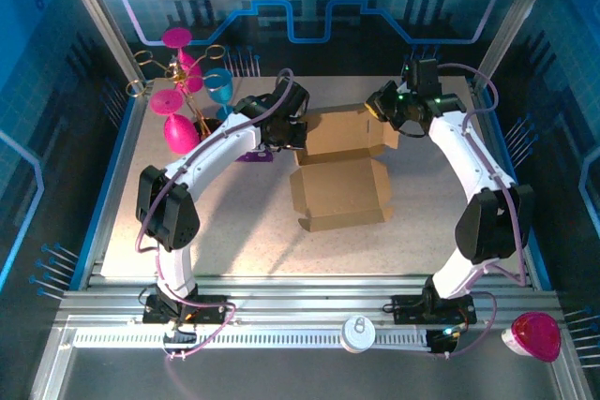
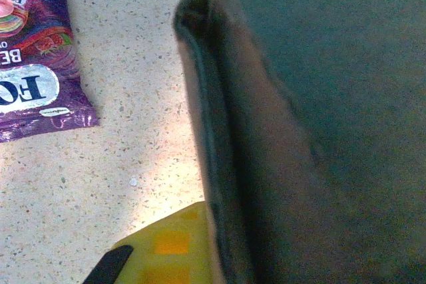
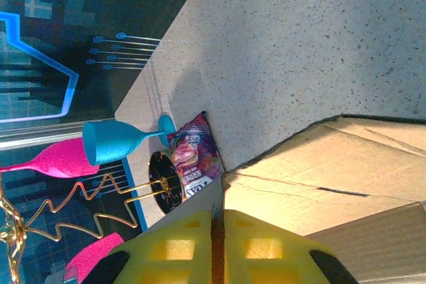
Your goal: Fold the paper box
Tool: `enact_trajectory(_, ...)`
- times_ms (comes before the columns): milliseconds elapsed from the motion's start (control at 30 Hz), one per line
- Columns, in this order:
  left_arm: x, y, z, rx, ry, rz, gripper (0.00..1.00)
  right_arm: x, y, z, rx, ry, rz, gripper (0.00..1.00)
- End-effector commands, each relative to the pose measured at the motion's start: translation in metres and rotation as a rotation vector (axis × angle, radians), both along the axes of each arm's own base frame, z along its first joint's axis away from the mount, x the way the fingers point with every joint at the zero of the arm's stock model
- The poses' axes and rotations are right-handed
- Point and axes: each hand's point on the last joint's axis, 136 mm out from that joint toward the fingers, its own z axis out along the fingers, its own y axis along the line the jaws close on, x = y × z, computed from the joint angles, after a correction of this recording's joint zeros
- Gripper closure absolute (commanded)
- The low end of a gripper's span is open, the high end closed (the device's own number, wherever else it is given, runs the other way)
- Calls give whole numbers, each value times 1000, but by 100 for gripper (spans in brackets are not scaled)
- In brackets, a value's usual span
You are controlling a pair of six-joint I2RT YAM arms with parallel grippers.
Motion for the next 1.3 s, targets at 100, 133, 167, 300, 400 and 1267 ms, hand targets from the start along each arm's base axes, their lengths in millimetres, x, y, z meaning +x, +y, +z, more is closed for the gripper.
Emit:
enact_trajectory(100,-1,-5,16,-52,-7,-6,100,-14,-16,33,-22,-100,-32,60)
enact_trajectory(133,-1,-5,16,-52,-5,-6,100,-18,-21,36,-49,-119,-40,58)
enact_trajectory(167,-2,-5,16,-54,-3,-8,100,-24,-28,37,-84,-135,-52,57)
enact_trajectory(300,-4,-5,15,-58,14,-11,100,-56,-56,15,-128,-130,-101,58)
enact_trajectory(400,-5,-4,17,-53,14,-13,100,-81,-64,-11,-162,-100,-90,58)
enact_trajectory(1267,-7,-3,26,-63,20,-6,100,-59,-44,-97,-308,-9,30,82)
